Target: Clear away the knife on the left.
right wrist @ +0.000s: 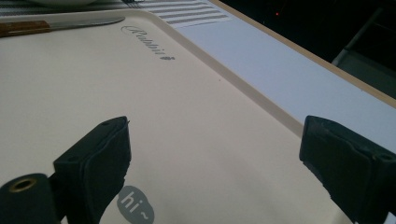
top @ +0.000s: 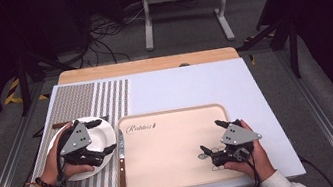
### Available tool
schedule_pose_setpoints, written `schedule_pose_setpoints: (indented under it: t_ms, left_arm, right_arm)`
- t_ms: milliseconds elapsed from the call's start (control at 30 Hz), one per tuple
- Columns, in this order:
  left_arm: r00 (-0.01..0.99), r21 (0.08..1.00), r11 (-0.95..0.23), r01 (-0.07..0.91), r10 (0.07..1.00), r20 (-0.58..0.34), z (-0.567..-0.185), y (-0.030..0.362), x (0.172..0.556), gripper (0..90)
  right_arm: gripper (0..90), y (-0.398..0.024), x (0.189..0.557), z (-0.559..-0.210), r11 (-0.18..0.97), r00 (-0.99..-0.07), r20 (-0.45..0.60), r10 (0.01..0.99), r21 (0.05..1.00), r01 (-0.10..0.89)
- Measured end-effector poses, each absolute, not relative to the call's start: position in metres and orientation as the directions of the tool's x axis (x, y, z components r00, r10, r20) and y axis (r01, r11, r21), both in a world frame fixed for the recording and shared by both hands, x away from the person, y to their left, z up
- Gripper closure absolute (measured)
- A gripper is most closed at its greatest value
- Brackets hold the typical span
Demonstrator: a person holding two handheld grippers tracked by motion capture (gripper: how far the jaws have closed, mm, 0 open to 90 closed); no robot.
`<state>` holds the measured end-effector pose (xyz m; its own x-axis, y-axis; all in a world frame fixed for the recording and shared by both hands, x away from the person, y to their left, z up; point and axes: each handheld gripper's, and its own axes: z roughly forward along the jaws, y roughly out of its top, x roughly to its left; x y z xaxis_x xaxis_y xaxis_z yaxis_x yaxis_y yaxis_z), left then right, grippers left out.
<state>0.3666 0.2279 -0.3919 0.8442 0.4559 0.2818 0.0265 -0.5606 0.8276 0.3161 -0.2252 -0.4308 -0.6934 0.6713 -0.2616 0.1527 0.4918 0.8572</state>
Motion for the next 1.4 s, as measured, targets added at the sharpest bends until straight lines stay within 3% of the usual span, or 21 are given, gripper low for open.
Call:
schedule_pose_setpoints:
  t_ms: [433, 967, 1400]
  left_arm:
    - [0.782, 0.838, -0.542, 0.069, 0.551, 0.292, -0.388, 0.275, 0.365, 9.9]
    - [0.709, 0.855, -0.491, 0.169, 0.663, 0.241, -0.395, 0.35, 0.355, 9.9]
    - [0.661, 0.835, -0.499, 0.232, 0.711, 0.241, -0.401, 0.376, 0.366, 15.5]
  right_arm:
    - [10.1, -0.223, 0.32, -0.429, 0.496, -0.693, -0.268, 0.67, 0.855, 0.149]
    - [10.3, -0.211, 0.327, -0.429, 0.536, -0.716, -0.288, 0.636, 0.832, 0.142]
    - [10.3, -0.21, 0.329, -0.431, 0.536, -0.72, -0.275, 0.638, 0.83, 0.157]
